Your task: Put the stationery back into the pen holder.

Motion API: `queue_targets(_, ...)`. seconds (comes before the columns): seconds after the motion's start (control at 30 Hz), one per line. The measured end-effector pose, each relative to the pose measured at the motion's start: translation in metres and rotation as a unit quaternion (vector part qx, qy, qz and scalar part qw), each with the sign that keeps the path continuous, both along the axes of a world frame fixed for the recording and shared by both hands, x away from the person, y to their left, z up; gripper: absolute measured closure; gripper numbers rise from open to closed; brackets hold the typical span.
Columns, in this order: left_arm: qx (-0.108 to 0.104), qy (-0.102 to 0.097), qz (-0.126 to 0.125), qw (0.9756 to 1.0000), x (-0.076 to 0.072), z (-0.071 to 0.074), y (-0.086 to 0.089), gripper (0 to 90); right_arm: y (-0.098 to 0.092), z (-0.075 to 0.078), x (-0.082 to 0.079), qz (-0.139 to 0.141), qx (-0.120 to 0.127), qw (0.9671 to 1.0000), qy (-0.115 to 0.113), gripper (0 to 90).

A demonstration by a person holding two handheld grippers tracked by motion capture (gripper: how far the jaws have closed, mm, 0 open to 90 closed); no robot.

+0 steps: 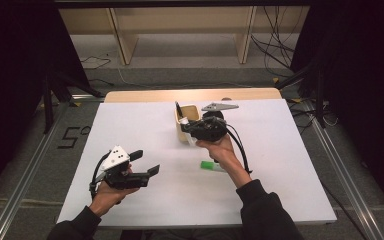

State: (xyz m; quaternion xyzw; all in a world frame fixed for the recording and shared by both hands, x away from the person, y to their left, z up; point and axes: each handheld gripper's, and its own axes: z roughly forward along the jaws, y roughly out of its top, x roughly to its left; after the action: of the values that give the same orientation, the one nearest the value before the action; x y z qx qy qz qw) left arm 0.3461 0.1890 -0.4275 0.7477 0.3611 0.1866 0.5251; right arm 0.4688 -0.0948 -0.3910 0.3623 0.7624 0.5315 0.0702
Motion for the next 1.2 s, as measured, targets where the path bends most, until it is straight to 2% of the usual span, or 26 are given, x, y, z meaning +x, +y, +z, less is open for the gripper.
queue_targets(0.63, 0.0, 0.001, 0.001, 1.0, 0.0, 0.0, 0.0, 18.5, -0.001, 0.019, 0.018, -0.027, 0.004, 0.9995, -0.013, 67.8)
queue_targets(0.93, -0.001, 0.001, 0.0, 1.0, 0.001, 0.0, -0.001, 18.5, 0.003, 0.025, 0.029, -0.047, -0.003, 0.9987, -0.022, 67.7)
queue_targets(1.2, -0.001, 0.0, -0.001, 1.0, 0.001, -0.001, -0.001, 18.5, 0.0, 0.028, 0.04, -0.064, 0.004, 0.9978, -0.019, 67.7)
